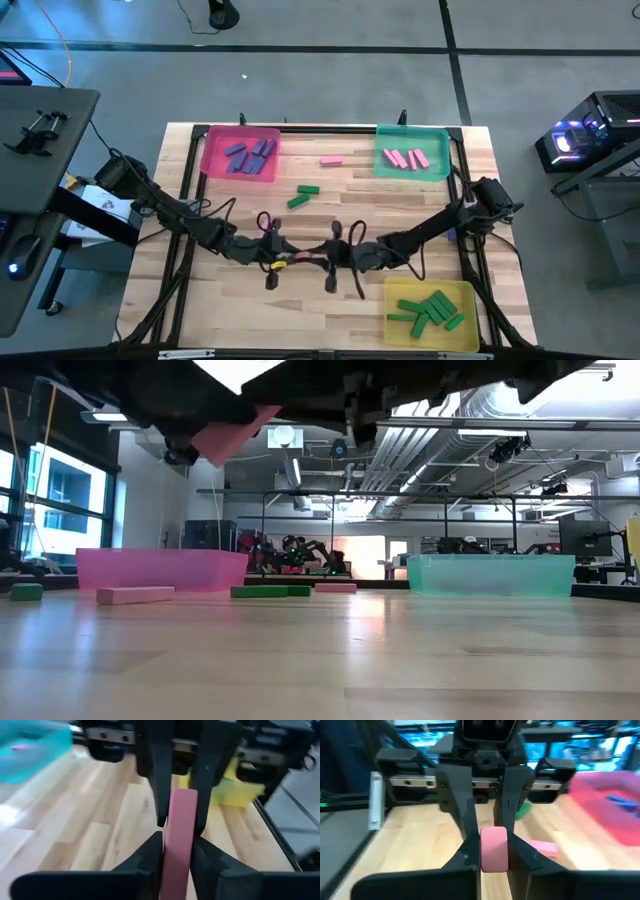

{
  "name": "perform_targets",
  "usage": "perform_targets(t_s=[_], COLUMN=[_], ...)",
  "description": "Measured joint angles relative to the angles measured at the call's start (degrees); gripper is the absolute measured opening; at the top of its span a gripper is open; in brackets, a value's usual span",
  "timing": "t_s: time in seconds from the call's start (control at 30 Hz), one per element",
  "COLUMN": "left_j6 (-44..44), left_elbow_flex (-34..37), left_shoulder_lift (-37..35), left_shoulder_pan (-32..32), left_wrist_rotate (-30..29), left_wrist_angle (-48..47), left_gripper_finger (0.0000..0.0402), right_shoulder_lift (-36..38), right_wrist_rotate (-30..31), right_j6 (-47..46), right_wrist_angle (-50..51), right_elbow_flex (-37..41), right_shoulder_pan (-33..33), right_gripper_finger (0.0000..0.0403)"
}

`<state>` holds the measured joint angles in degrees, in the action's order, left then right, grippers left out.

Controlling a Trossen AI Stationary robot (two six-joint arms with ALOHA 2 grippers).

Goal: Sort blocks
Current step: Put the pink block into the blue bin

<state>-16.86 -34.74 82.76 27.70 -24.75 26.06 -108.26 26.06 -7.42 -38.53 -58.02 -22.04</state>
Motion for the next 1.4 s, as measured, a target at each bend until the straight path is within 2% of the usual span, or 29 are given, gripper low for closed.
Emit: perform_targets(t_s=[0.1, 0.2, 0.37, 0.43, 0.6, 0.73, 0.97, 1.1, 1.27, 1.4], left_j6=[-1.3, -2.2, -3.6, -4.1, -4.1, -4.1, -4.1, -4.1, -4.1, -4.0], left_elbow_flex=[-0.1, -0.1, -0.1, -0.1, -0.1, -0.1, -0.1, -0.1, -0.1, -0.1], left_shoulder_lift=[0.0, 0.6, 3.3, 4.8, 8.7, 11.6, 14.0, 14.0, 14.0, 14.0], left_shoulder_pan=[-0.1, -0.1, -0.3, -0.4, -0.4, -0.4, -0.4, -0.4, -0.4, -0.4], left_wrist_rotate=[-3.4, -7.6, -8.1, -8.2, -8.2, -8.2, -7.5, -7.4, -7.4, -7.4], left_wrist_angle=[-0.1, -2.3, -2.8, -2.0, 1.4, 5.1, 7.7, 7.8, 7.8, 7.8], left_gripper_finger=[0.01, 0.0135, 0.0174, 0.018, 0.0183, 0.0184, 0.0184, 0.0184, 0.0184, 0.0184], right_shoulder_lift=[2.7, 7.5, 17.9, 21.4, 26.8, 27.0, 26.8, 26.8, 26.8, 26.8], right_wrist_rotate=[4.3, 7.9, 17.9, 20.1, 21.4, 18.2, 11.1, 4.7, 2.6, 2.1], right_j6=[0.2, -2.0, -6.6, -9.8, -18.7, -22.4, -17.4, -14.9, -14.6, -14.5], right_wrist_angle=[6.2, 16.7, 36.8, 46.1, 67.2, 80.1, 88.0, 88.2, 87.7, 87.5], right_elbow_flex=[-0.3, -0.2, -0.2, -0.2, -0.2, -0.1, 3.1, 4.1, 6.2, 8.0], right_shoulder_pan=[0.0, 0.3, 2.9, 5.0, 14.6, 24.9, 44.3, 53.7, 60.7, 63.2], right_gripper_finger=[0.0035, 0.003, 0.003, 0.003, 0.003, 0.003, 0.003, 0.003, 0.0051, 0.0062])
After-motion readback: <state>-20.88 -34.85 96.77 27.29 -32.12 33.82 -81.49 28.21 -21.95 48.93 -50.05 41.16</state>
